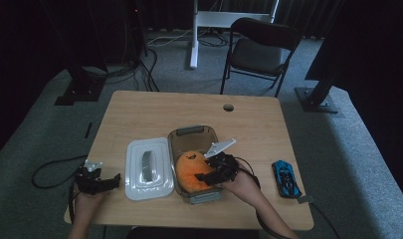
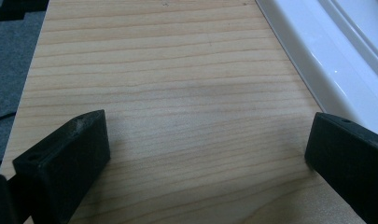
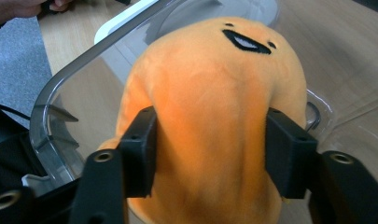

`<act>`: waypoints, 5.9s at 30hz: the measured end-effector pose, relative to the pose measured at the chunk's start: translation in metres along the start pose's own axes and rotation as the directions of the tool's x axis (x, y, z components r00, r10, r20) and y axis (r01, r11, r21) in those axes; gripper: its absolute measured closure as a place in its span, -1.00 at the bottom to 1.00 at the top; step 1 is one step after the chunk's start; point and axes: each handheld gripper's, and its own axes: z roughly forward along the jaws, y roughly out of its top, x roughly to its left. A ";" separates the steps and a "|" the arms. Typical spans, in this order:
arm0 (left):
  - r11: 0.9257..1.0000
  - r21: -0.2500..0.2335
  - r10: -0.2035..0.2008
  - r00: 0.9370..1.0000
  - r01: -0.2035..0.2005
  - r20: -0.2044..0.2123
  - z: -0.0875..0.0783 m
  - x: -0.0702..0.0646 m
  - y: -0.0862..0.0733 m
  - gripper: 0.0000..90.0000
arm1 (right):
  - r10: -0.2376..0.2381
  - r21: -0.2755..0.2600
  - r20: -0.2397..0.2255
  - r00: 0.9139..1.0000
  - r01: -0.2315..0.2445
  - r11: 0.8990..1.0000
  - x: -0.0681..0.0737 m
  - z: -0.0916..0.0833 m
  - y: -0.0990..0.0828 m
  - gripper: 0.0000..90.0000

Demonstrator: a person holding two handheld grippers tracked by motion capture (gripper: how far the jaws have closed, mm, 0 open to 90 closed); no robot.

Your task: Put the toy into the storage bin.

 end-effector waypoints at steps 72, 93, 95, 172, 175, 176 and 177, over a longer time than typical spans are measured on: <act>1.000 0.000 0.002 1.000 -0.002 0.000 0.000 0.000 0.000 -0.99 | 0.285 -0.243 0.262 0.922 -0.222 0.944 -0.067 -0.071 -0.076 -0.74; 1.000 0.000 0.002 1.000 -0.002 0.000 0.000 0.000 0.000 -0.99 | 0.427 -0.275 0.322 0.845 -0.348 0.896 -0.082 -0.075 -0.115 -0.77; 1.000 0.000 0.001 1.000 -0.001 0.000 0.000 0.000 0.000 -0.99 | 0.433 -0.276 0.329 0.839 -0.352 0.894 -0.083 -0.078 -0.118 -0.77; 1.000 0.000 0.001 1.000 -0.001 0.000 0.000 0.000 0.000 -0.99 | 0.559 -0.107 0.528 0.640 -0.603 0.791 -0.125 -0.073 -0.218 -0.44; 1.000 0.000 0.001 1.000 -0.001 0.000 0.000 0.000 0.000 -0.99 | 0.551 -0.099 0.539 0.637 -0.602 0.792 -0.125 -0.072 -0.216 -0.44; 1.000 0.000 0.001 1.000 -0.001 0.000 0.000 0.000 0.000 -0.99 | 0.549 -0.097 0.541 0.637 -0.602 0.793 -0.125 -0.072 -0.215 -0.44; 1.000 0.000 0.001 1.000 -0.001 0.000 0.000 0.000 0.000 -0.99 | 0.551 -0.100 0.540 0.636 -0.602 0.792 -0.126 -0.073 -0.215 -0.43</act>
